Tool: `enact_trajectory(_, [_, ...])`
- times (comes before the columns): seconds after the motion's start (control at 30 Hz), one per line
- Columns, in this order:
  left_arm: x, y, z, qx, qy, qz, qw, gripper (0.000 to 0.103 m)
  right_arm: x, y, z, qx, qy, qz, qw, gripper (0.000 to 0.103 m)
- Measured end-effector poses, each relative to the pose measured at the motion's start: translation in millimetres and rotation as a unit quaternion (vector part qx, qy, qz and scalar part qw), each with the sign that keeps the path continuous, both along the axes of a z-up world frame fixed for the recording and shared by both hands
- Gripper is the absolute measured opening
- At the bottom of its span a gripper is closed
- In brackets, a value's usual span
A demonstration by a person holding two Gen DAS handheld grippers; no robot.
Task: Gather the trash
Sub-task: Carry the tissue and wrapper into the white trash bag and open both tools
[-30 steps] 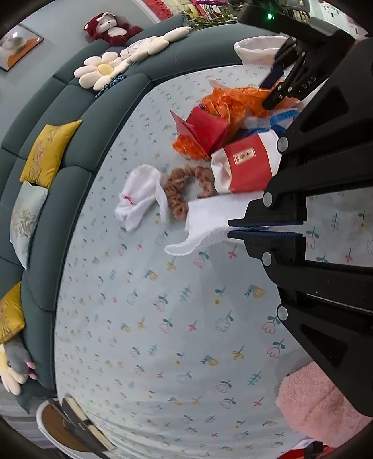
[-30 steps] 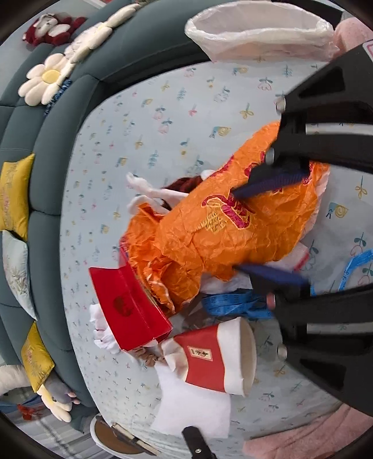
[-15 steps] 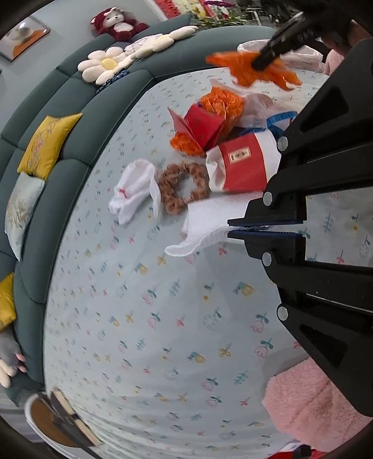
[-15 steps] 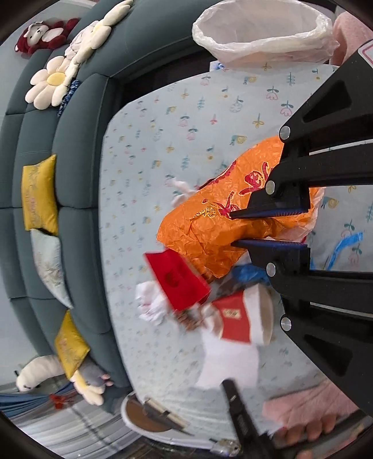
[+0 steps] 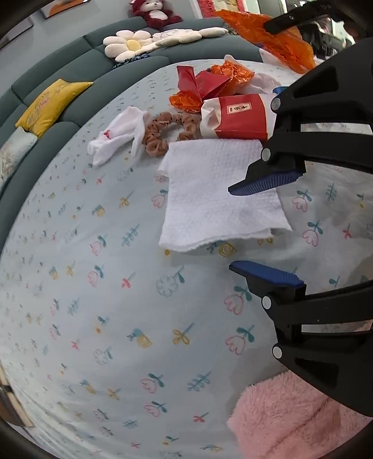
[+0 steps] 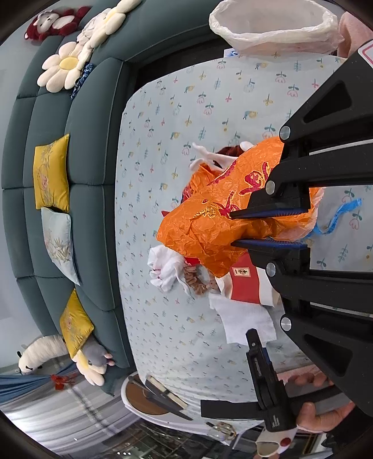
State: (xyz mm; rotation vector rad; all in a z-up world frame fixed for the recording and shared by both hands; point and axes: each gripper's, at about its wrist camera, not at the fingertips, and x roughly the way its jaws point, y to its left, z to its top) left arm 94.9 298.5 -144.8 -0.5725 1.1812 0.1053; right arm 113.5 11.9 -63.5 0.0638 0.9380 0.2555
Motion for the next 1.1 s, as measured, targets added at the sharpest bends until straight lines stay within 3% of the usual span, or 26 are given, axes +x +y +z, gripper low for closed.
enact_trajectory(0.07, [4, -5, -3, -0.009, 0.003, -0.016, 0.9998, 0.008, -1, 2, -1, -0.002, 0.003, 0.003, 1.0, 0.012])
enact_trajectory(0.1, [6, -8, -3, -0.011, 0.005, -0.019, 0.9998, 0.003, -2, 3, -1, -0.003, 0.003, 0.004, 1.0, 0.012])
enact_trajectory(0.3, [4, -20, 25, 0.008, -0.033, -0.031, 0.9989, 0.002, -6, -3, 6, 0.0, -0.004, 0.002, 1.0, 0.012])
enact_trajectory(0.67, [9, -70, 115, 0.037, -0.121, -0.073, 0.9892, 0.002, -20, -42, 34, 0.029, -0.038, -0.027, 0.999, 0.012])
enact_trajectory(0.9, [13, -127, 151, 0.042, -0.155, -0.125, 0.9791, 0.002, -29, -83, 47, 0.042, -0.055, -0.059, 0.996, 0.012])
enact_trajectory(1.1, [14, -200, 169, 0.04, -0.17, -0.191, 0.9659, 0.002, -41, -129, 50, 0.05, -0.063, -0.099, 0.992, 0.012])
